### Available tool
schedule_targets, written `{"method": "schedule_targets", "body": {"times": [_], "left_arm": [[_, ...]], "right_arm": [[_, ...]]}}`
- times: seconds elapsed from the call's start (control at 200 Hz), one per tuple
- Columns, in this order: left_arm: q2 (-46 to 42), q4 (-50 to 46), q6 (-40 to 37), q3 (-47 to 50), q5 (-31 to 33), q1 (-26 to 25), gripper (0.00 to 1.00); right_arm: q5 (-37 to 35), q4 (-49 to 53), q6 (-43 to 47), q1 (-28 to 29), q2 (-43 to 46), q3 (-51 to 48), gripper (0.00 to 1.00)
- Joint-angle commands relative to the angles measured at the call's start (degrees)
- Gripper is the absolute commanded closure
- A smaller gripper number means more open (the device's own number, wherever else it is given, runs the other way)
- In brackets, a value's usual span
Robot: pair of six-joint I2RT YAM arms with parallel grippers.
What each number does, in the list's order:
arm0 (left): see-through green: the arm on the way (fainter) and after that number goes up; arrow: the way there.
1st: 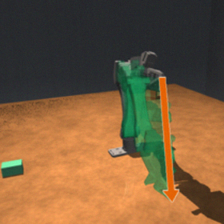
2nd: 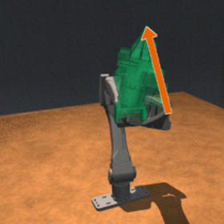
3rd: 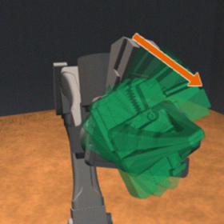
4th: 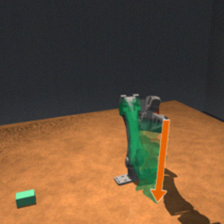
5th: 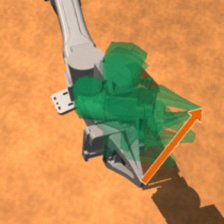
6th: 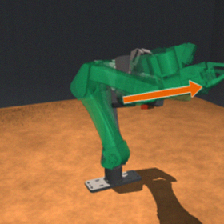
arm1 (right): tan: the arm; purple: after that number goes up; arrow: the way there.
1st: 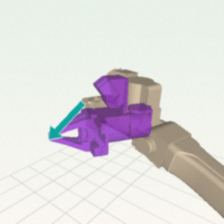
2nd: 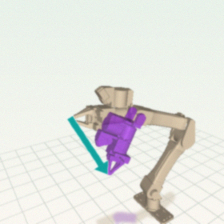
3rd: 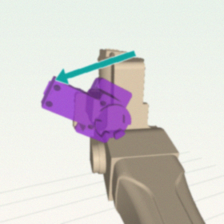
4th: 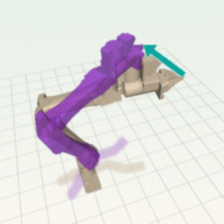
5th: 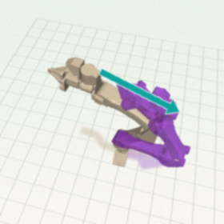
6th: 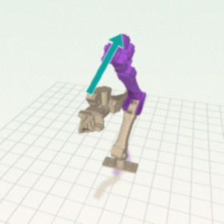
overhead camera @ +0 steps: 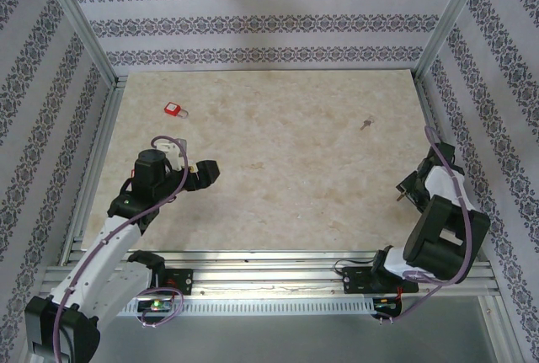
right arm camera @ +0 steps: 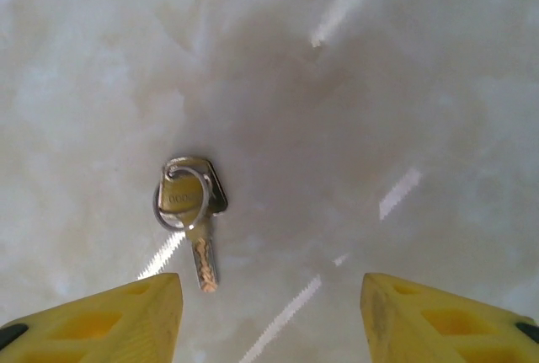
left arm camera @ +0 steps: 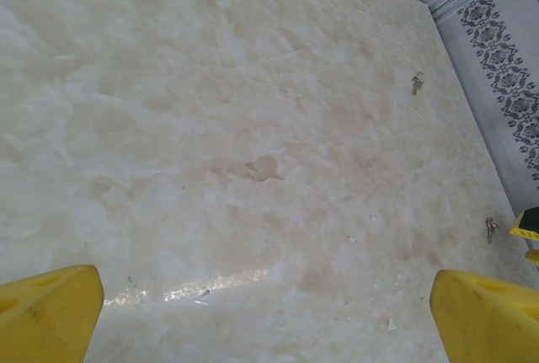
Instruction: Unlock with the key
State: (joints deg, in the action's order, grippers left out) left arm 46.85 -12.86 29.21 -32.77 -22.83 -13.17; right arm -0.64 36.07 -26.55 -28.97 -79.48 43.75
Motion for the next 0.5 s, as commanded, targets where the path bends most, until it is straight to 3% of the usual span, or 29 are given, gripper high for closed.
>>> {"method": "schedule_targets", "body": {"times": [0.0,0.495], "left_arm": [[1.1,0.6,-0.1,0.3,0.5,-0.6,0.01],[2.3,0.9,-0.4,0.2,0.2,-0.4,0.01]], "right_arm": [[4.7,-3.4,1.1,-0.4,-2.0,1.1,0.45],[5.6,-6.1,1.6,2.5,-6.2,2.6,0.56]]}}
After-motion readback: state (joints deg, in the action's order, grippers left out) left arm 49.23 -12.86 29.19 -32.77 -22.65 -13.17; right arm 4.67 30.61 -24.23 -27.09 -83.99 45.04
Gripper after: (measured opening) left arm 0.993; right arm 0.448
